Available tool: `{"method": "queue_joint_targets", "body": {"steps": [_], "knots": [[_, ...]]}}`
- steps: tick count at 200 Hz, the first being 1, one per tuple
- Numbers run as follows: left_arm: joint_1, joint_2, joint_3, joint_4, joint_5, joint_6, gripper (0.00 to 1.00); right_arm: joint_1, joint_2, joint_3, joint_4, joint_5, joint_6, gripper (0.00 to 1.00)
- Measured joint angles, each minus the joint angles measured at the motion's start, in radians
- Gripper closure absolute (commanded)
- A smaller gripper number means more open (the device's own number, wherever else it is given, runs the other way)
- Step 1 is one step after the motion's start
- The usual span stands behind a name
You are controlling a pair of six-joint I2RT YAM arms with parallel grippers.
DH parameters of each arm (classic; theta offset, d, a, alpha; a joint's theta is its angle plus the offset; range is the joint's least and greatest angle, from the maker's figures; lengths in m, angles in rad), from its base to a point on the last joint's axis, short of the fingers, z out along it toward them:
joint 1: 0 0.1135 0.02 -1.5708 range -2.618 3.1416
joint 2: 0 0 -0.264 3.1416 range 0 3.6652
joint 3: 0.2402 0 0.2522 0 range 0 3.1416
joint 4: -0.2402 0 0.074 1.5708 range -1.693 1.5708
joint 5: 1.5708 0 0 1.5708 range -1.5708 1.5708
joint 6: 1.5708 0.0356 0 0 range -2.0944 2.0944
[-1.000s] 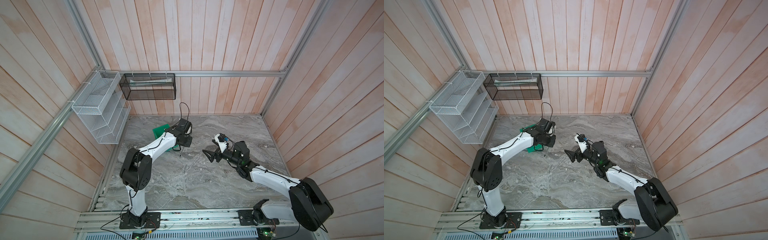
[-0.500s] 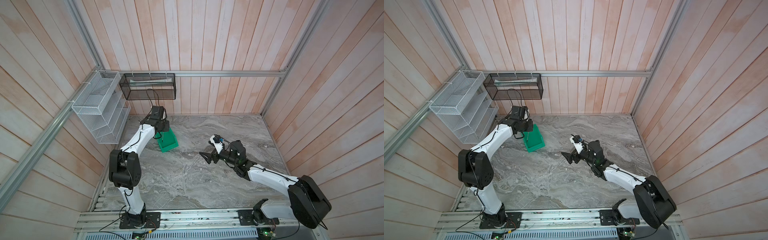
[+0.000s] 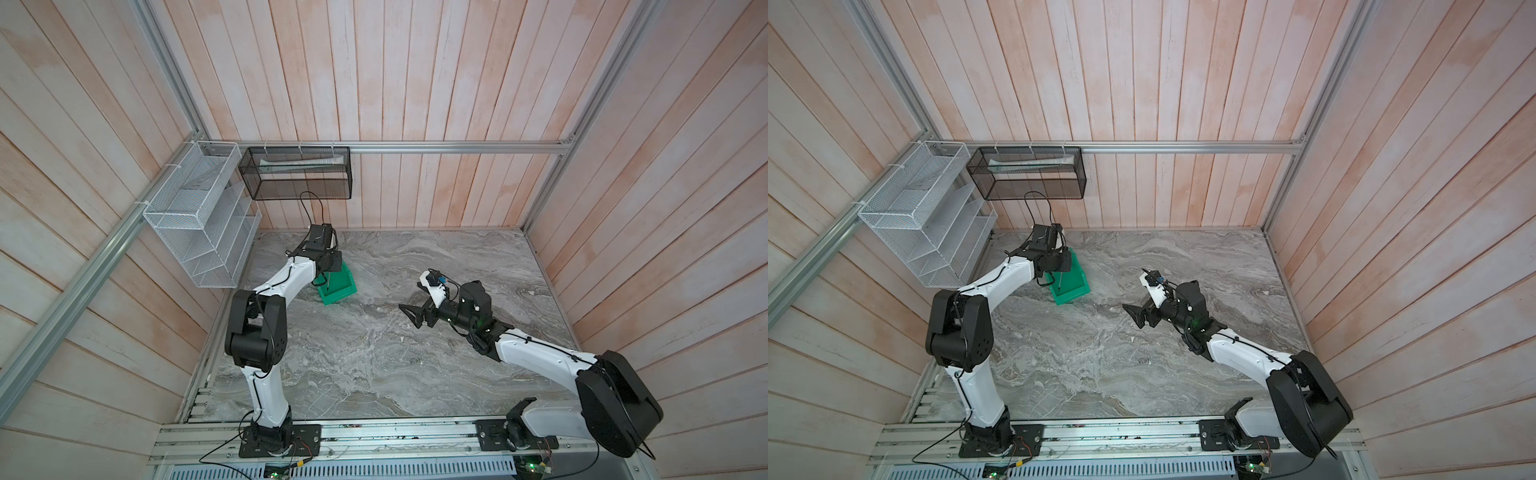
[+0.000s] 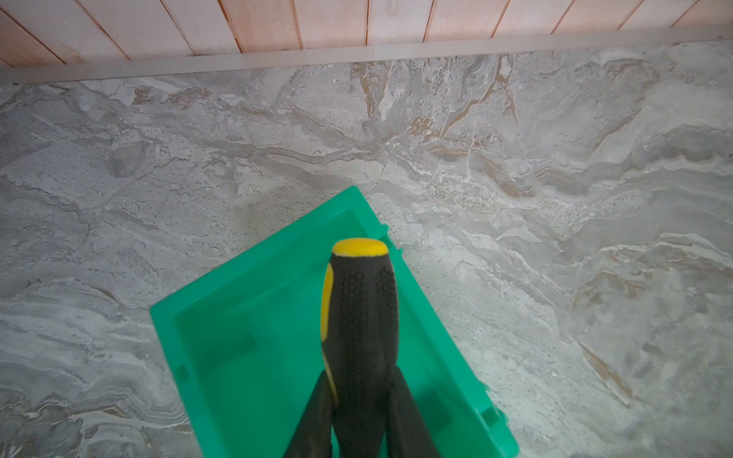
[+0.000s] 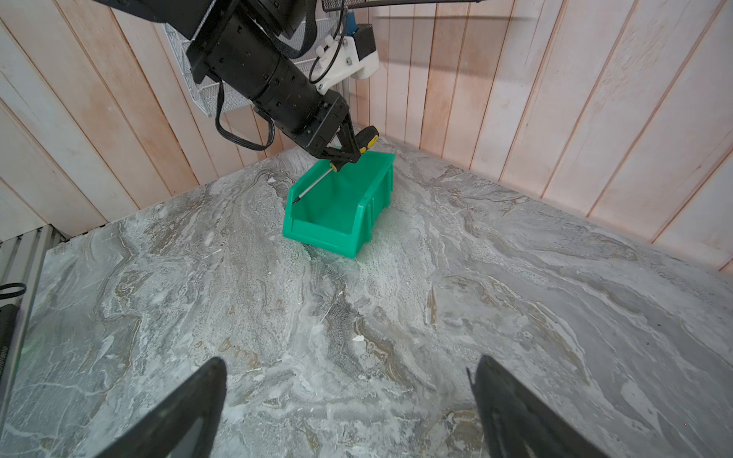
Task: Put the screwdriver in the bin
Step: 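Lower the screwdriver into the green bin and open the left gripper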
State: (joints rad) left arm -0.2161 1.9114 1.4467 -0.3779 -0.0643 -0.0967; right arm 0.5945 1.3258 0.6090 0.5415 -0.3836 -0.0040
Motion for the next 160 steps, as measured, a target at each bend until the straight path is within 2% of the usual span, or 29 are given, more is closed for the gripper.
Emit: {"method": "queue_joint_targets", "body": {"steps": [94, 160], "knots": [[0.000, 0.013, -0.062, 0.153, -0.030, 0.045, 0.89, 0.000, 0.000, 0.000, 0.000, 0.001, 0.000, 0.02], [0.000, 0.023, -0.159, 0.220, -0.057, 0.103, 0.88, 0.000, 0.000, 0.000, 0.002, -0.002, 0.003, 0.02]]}}
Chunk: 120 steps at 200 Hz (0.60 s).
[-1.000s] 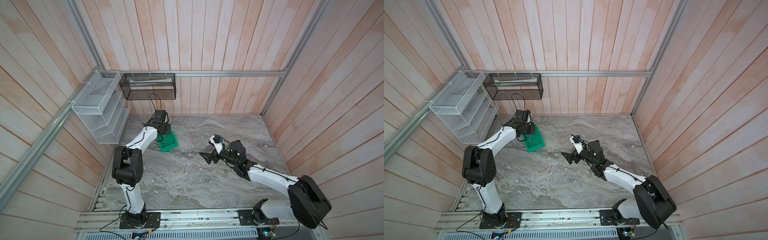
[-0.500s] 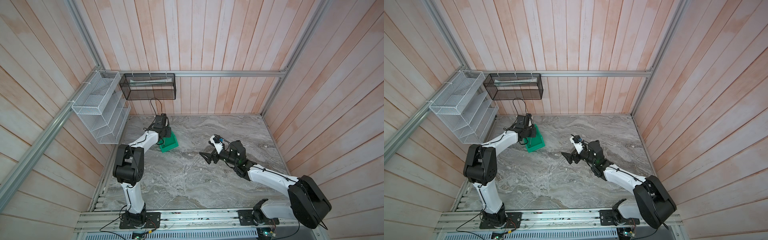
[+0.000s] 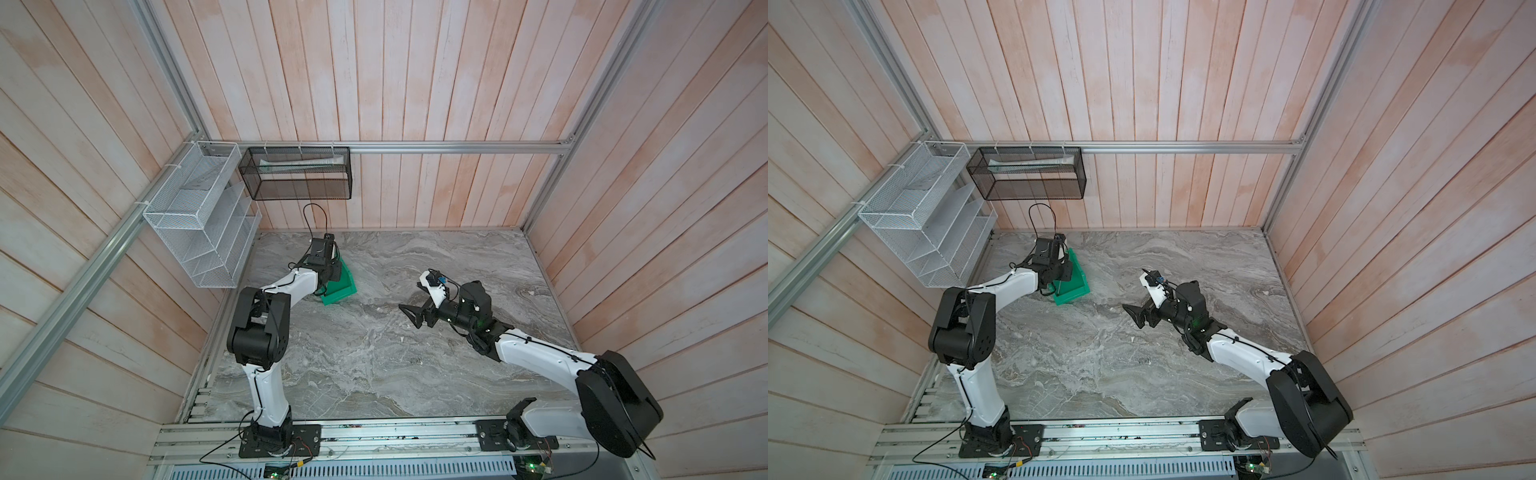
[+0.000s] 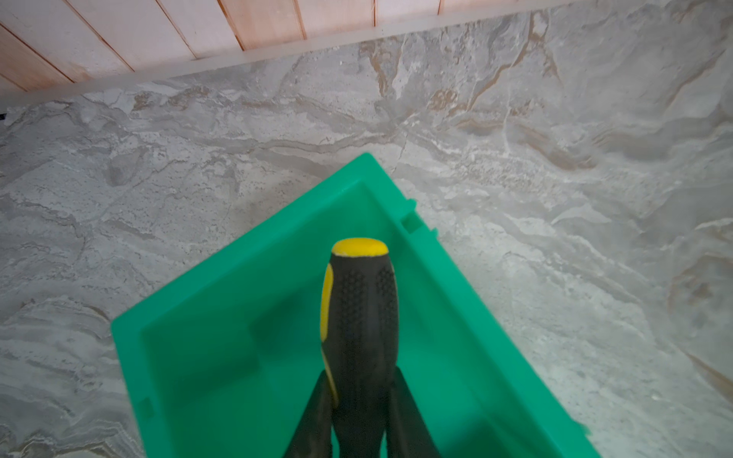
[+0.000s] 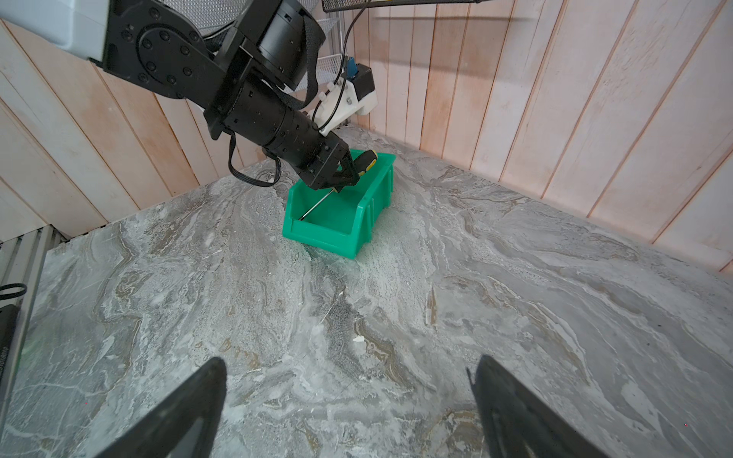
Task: Put the screwdriver in the bin
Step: 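Lower the screwdriver into the green bin and open the left gripper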
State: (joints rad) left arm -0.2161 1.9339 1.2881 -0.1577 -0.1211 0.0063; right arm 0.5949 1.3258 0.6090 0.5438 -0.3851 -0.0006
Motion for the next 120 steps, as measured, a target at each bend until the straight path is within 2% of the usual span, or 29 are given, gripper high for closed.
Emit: {"method": "queue_joint_targets", "body": {"steps": [45, 91, 120], "knots": [[-0.001, 0.002, -0.011, 0.002, -0.009, 0.037, 0.84, 0.004, 0.000, 0.000, 0.001, -0.002, 0.000, 0.02], [-0.002, 0.029, -0.009, 0.000, -0.012, 0.054, 0.69, 0.006, -0.006, 0.000, 0.001, -0.002, 0.000, 0.02], [-0.006, 0.032, -0.009, 0.002, -0.015, 0.054, 0.67, 0.006, -0.006, 0.000, 0.001, -0.001, 0.001, 0.02]]}}
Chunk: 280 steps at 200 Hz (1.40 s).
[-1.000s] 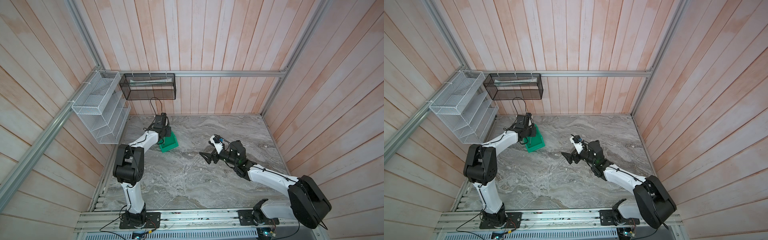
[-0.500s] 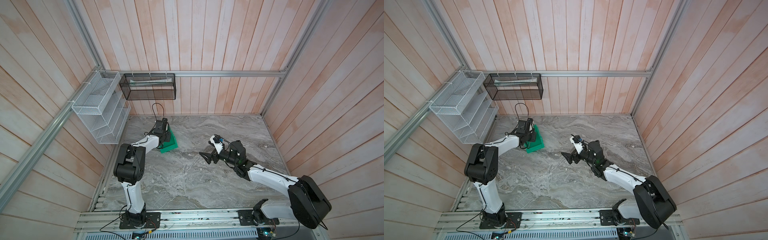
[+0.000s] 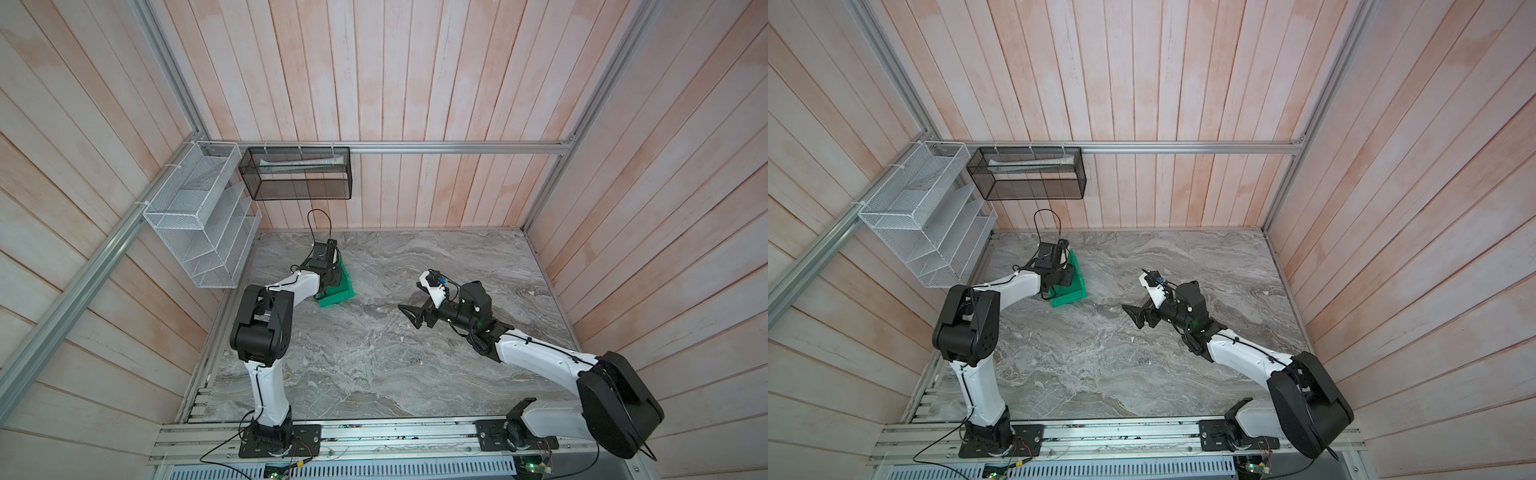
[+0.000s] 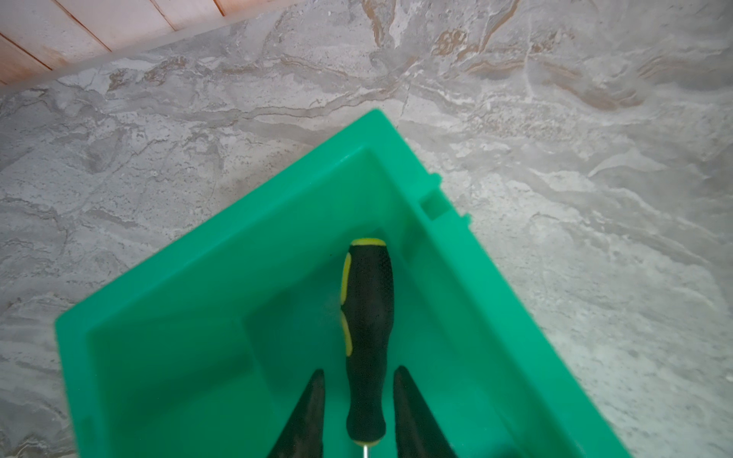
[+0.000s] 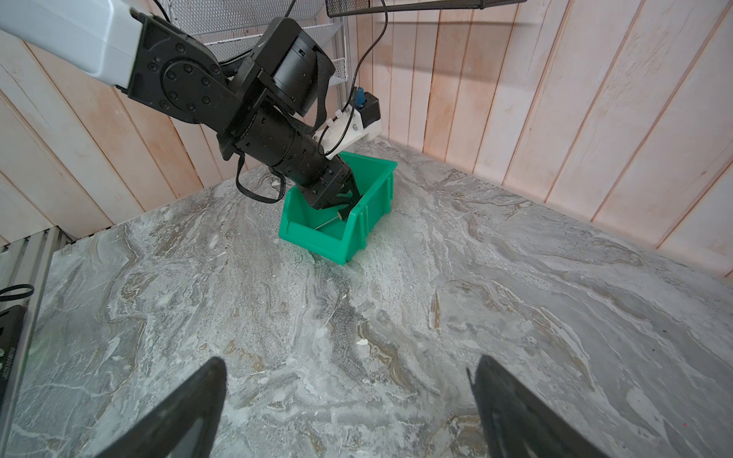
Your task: Put the screwdriver in the bin
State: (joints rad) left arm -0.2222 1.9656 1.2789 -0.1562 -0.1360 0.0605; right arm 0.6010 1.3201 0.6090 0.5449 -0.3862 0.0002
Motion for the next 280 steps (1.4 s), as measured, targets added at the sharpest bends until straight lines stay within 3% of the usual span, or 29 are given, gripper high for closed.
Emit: {"method": "queue_joint_targets", "body": {"steps": [21, 45, 72, 82, 85, 129, 176, 215, 251, 280], "knots": [[-0.008, 0.000, 0.000, 0.000, -0.003, 0.000, 0.61, 0.000, 0.000, 0.000, 0.000, 0.001, 0.000, 0.02], [-0.013, 0.000, 0.000, -0.001, -0.006, 0.000, 0.47, 0.001, 0.000, 0.000, 0.000, 0.008, 0.000, 0.02], [-0.014, -0.020, 0.004, -0.016, -0.025, -0.006, 0.24, 0.000, -0.021, -0.010, 0.003, 0.025, 0.004, 0.02], [-0.014, -0.048, 0.004, -0.026, -0.027, -0.008, 0.02, 0.000, -0.042, -0.021, 0.009, 0.030, 0.008, 0.02], [-0.013, -0.059, 0.004, -0.031, -0.029, -0.013, 0.00, 0.001, -0.048, -0.023, 0.012, 0.032, 0.009, 0.02], [0.006, -0.333, -0.029, 0.001, -0.028, -0.097, 0.00, 0.001, -0.102, -0.060, 0.066, 0.093, 0.033, 0.02], [0.038, -0.734, -0.423, 0.287, -0.199, -0.211, 0.00, -0.006, -0.197, -0.154, 0.143, 0.354, 0.064, 0.02], [0.039, -0.820, -0.713, 0.470, -0.372, -0.230, 0.00, -0.064, -0.204, -0.180, 0.189, 0.687, 0.130, 0.02], [0.039, -0.848, -0.856, 0.584, -0.477, -0.228, 0.00, -0.206, -0.217, -0.220, 0.184, 0.917, 0.252, 0.02], [0.045, -0.843, -0.956, 0.738, -0.513, -0.206, 0.00, -0.260, -0.238, -0.278, 0.169, 1.111, 0.327, 0.02]]}}
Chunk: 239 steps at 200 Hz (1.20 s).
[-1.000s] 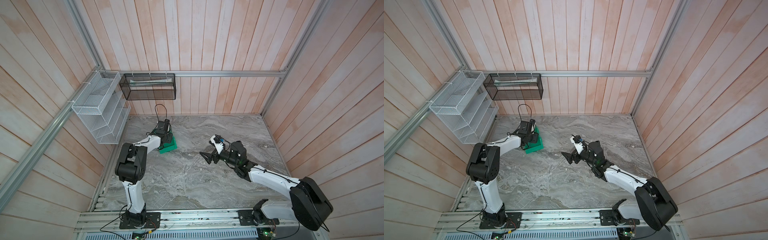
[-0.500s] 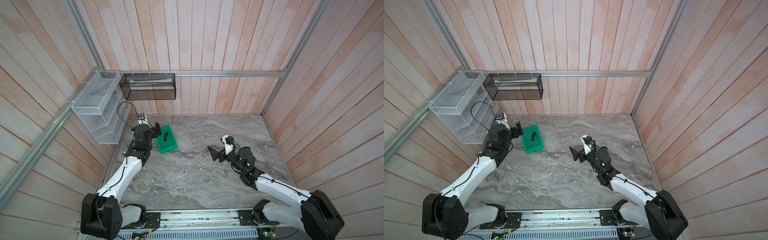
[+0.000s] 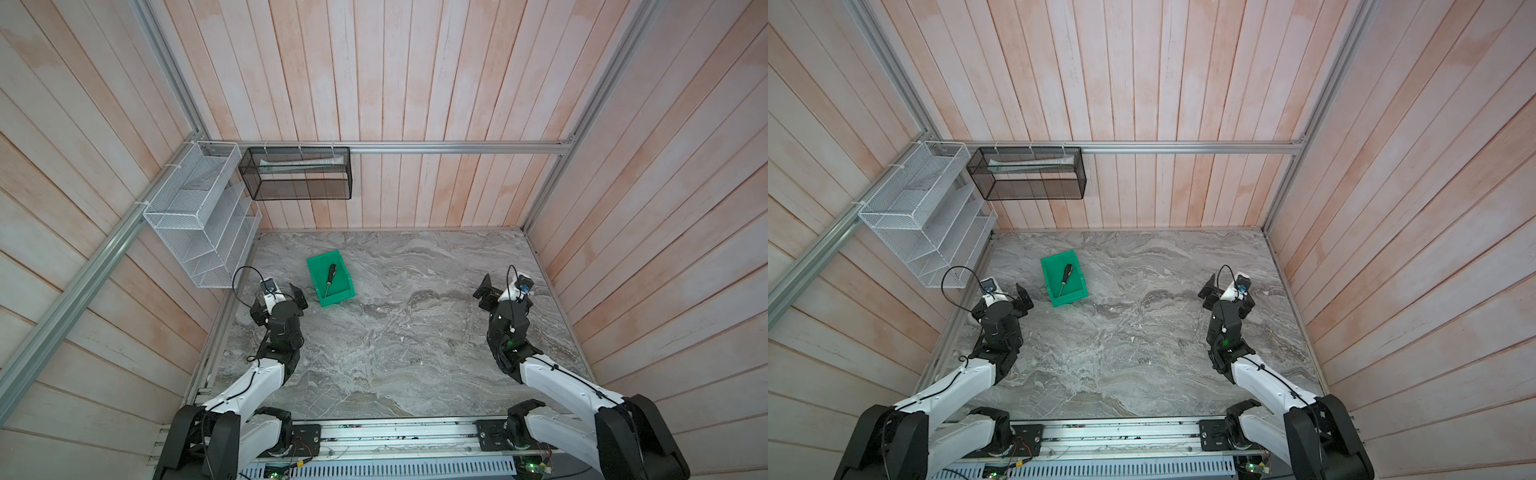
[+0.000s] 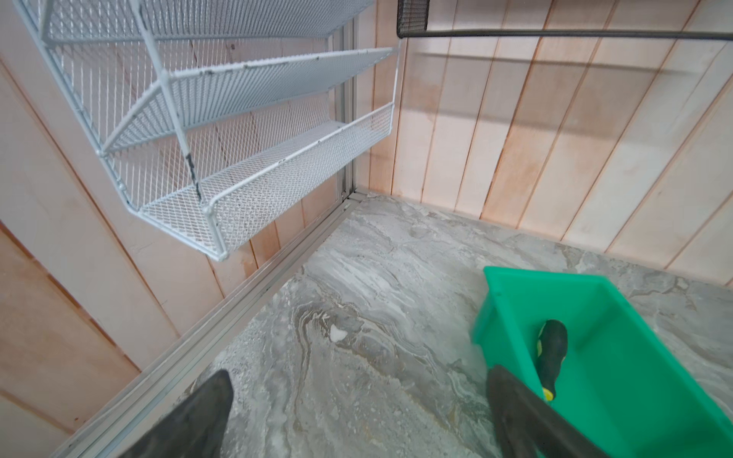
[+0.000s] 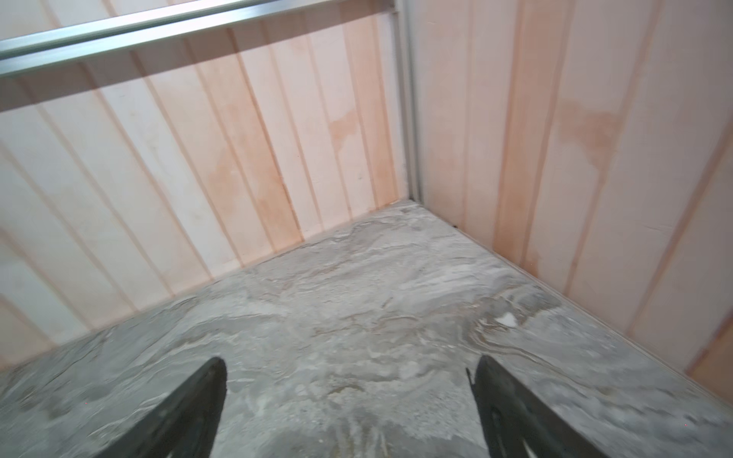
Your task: Put the screwdriver in the bin
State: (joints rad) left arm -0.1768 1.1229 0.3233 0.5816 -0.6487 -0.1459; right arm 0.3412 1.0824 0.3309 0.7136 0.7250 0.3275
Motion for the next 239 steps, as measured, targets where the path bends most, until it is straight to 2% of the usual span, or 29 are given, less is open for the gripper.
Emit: {"method": "queue_joint_targets", "body": {"steps": [34, 68, 106, 145, 181, 209, 239], "knots": [[0.017, 0.120, -0.051, 0.137, 0.007, 0.013, 0.00, -0.017, 0.061, -0.074, 0.092, 0.197, -0.037, 0.02], [0.031, 0.217, -0.051, 0.242, 0.077, 0.037, 0.00, -0.017, 0.186, -0.076, 0.186, 0.298, -0.111, 0.02], [0.037, 0.230, -0.051, 0.345, 0.168, 0.078, 0.00, -0.017, 0.218, -0.154, 0.360, 0.306, -0.175, 0.02], [0.037, 0.240, -0.051, 0.370, 0.207, 0.102, 0.00, -0.017, 0.246, -0.174, 0.495, 0.303, -0.224, 0.02], [0.037, 0.241, -0.050, 0.368, 0.226, 0.113, 0.00, -0.017, 0.297, -0.174, 0.550, 0.303, -0.240, 0.02], [0.037, 0.263, -0.011, 0.324, 0.201, 0.117, 0.00, -0.017, 0.316, -0.173, 0.561, 0.294, -0.259, 0.02], [0.060, 0.336, -0.043, 0.462, 0.244, 0.131, 0.00, -0.015, 0.344, -0.163, 0.585, 0.287, -0.290, 0.02]]}}
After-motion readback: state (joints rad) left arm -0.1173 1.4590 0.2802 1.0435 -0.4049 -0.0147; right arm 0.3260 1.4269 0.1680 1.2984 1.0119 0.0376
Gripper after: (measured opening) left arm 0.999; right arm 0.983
